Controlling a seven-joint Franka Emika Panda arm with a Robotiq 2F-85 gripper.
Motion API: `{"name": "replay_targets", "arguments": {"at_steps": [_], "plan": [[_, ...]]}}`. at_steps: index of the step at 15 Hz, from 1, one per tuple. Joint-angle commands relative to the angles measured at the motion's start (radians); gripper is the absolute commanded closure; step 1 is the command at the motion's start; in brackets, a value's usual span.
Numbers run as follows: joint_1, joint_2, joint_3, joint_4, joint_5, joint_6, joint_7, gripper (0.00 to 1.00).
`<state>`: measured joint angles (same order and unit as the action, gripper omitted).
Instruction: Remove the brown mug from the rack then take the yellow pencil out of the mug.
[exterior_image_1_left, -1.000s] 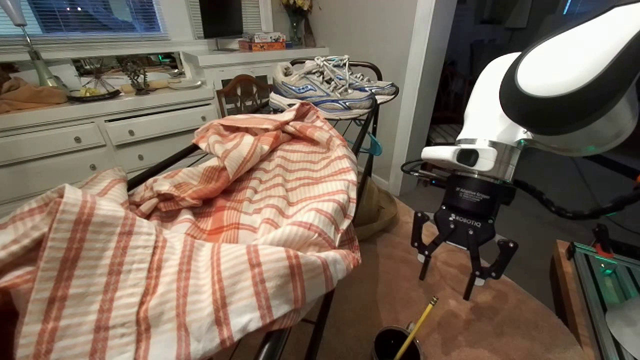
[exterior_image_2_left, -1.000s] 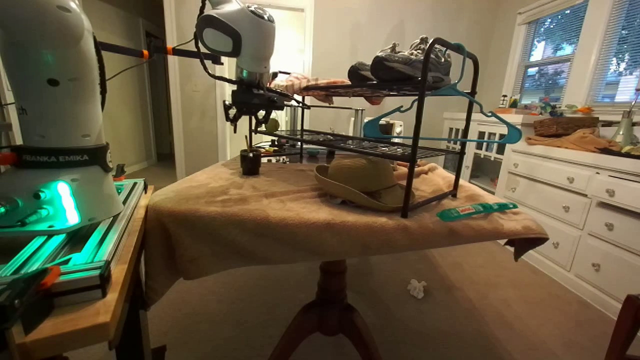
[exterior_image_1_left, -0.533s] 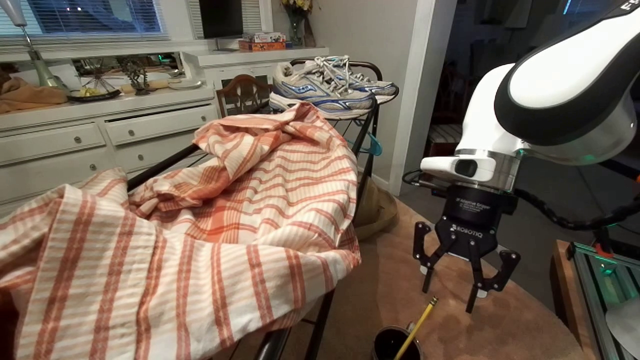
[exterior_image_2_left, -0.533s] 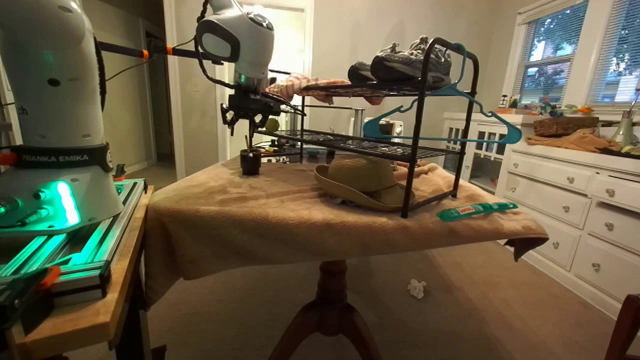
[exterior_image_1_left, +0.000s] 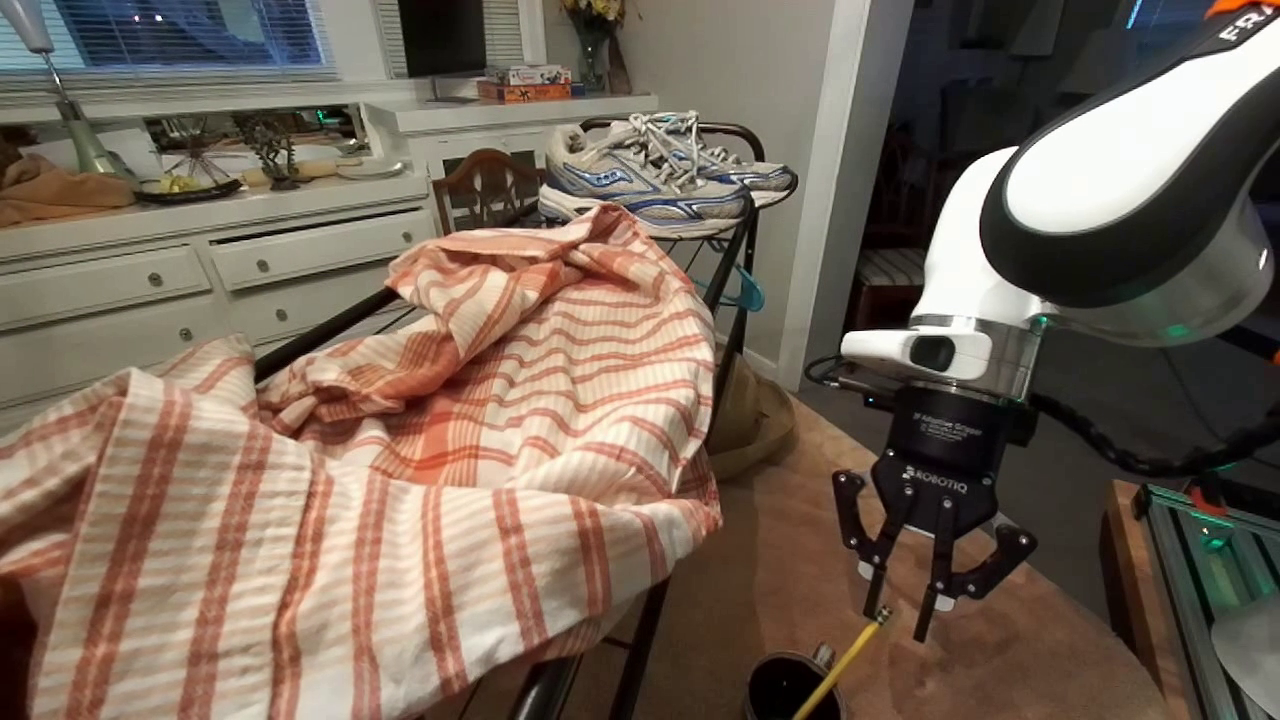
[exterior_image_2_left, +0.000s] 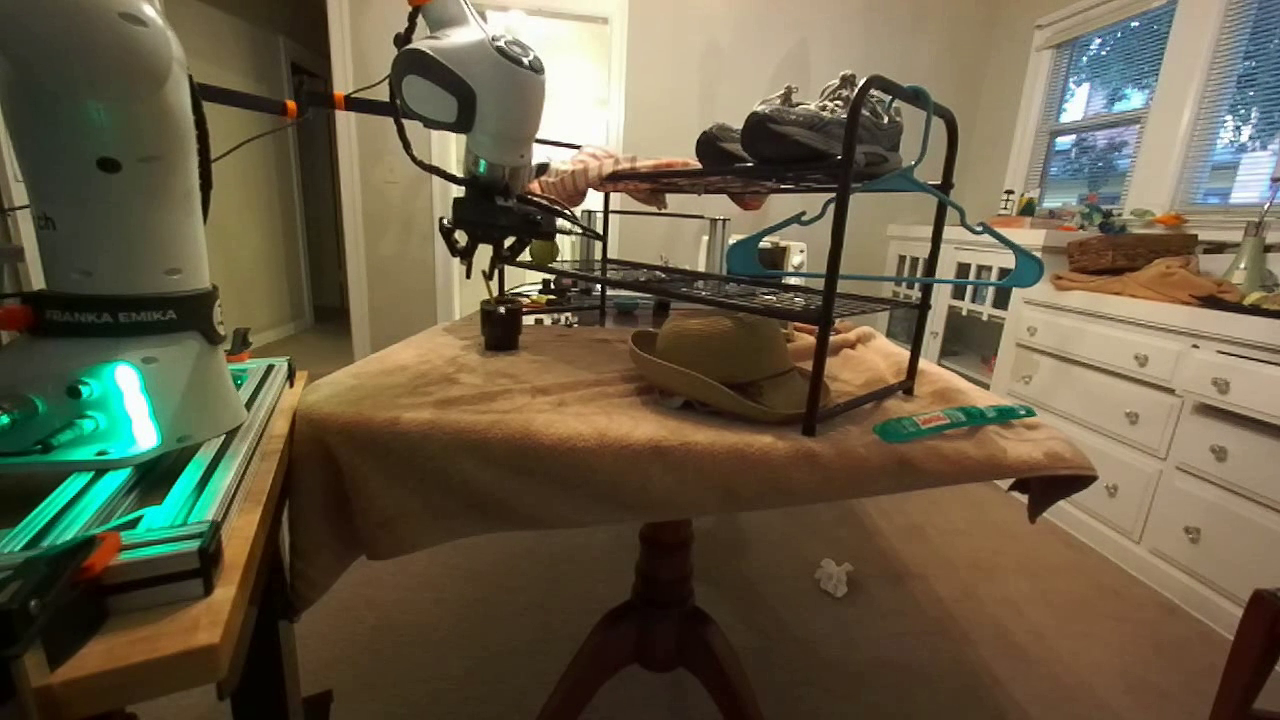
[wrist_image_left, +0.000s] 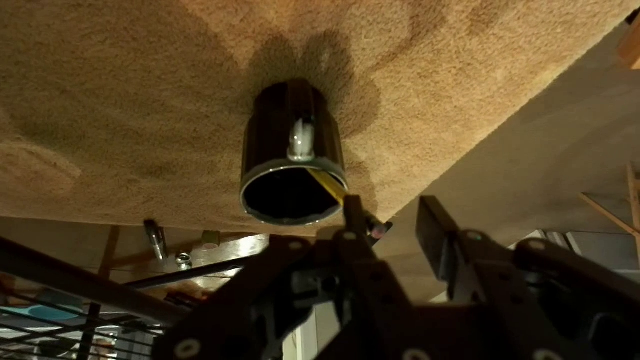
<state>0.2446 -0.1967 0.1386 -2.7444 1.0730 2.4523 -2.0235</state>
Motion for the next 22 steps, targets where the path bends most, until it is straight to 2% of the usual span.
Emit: {"name": "replay_targets", "arguments": {"at_steps": [1, 2, 4, 5, 7, 16, 22], "plan": [[-0.004, 0.015, 0.012, 0.000, 0.022, 0.025, -0.030, 0.71], [-0.004, 0.015, 0.013, 0.001, 0.022, 0.026, -0.031, 0.95], [-0.002, 0.014, 0.014, 0.001, 0.027, 0.029, -0.035, 0.94], [-0.002, 0.012, 0.015, 0.002, 0.029, 0.030, -0.036, 1.00], [-0.002, 0.005, 0.016, 0.006, 0.033, 0.042, -0.036, 0.97], [-0.033, -0.112, -0.008, -0.003, 0.001, 0.027, 0.002, 0.98], [-0.073, -0.220, -0.079, -0.013, 0.025, -0.034, 0.023, 0.98]]}}
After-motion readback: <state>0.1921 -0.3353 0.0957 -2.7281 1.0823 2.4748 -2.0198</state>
